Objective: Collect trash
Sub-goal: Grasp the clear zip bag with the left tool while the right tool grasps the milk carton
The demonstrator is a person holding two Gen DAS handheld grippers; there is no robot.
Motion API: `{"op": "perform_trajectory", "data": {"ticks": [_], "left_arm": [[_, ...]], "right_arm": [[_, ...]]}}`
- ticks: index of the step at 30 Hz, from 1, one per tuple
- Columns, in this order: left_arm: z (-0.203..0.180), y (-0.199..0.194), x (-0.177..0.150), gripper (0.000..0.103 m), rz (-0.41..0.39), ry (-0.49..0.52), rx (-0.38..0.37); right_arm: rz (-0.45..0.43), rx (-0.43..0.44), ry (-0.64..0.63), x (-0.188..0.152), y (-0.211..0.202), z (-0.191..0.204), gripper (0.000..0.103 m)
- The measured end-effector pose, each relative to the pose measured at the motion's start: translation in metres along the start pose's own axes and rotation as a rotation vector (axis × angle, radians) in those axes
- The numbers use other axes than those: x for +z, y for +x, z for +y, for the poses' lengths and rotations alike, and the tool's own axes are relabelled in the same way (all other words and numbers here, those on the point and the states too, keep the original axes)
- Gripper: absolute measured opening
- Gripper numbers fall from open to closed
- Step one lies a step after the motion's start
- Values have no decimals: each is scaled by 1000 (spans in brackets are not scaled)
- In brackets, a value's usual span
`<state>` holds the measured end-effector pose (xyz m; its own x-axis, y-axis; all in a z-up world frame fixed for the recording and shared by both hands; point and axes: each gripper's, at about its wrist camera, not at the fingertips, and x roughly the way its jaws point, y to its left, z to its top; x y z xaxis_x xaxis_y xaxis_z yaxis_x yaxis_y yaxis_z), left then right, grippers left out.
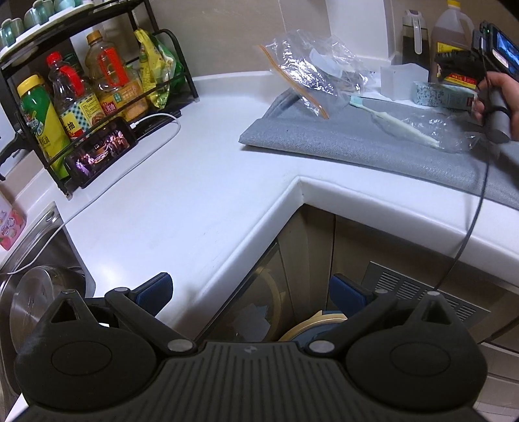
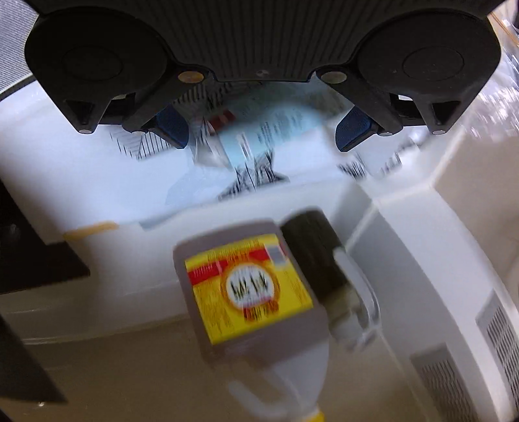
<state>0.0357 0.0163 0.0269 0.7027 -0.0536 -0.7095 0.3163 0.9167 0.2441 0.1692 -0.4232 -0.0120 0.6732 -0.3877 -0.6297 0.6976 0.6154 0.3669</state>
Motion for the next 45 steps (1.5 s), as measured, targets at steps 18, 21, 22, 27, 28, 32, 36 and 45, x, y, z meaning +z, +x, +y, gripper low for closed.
{"op": "perform_trajectory", "data": {"ticks": [18,21,22,27,28,32,36,45], "left_arm": [[9,6,-2,103,2,-27,-45],[12,6,-1,103,3,-37,-41],[12,5,-1,103,1,-40,-38],[16,2,7,103,-19,-44,-36],[16,2,11,103,-29,-45,-43],[11,1,41,103,-95,-60,-103],[-2,17,90,103,-196,-63,-151],[-35,112,214,103,-231,-58,-282]], "right_arm": [[-80,217,-571,-32,-71,5,101],[-29,234,-734,-24,-49,32,103],[18,236,-765,-23,-38,38,103],[115,166,-800,-21,-3,35,102],[118,137,-777,-21,0,29,102],[102,56,-602,-22,8,-3,102],[3,128,-600,-33,-3,-14,102],[6,315,-566,-26,6,-17,103]]}}
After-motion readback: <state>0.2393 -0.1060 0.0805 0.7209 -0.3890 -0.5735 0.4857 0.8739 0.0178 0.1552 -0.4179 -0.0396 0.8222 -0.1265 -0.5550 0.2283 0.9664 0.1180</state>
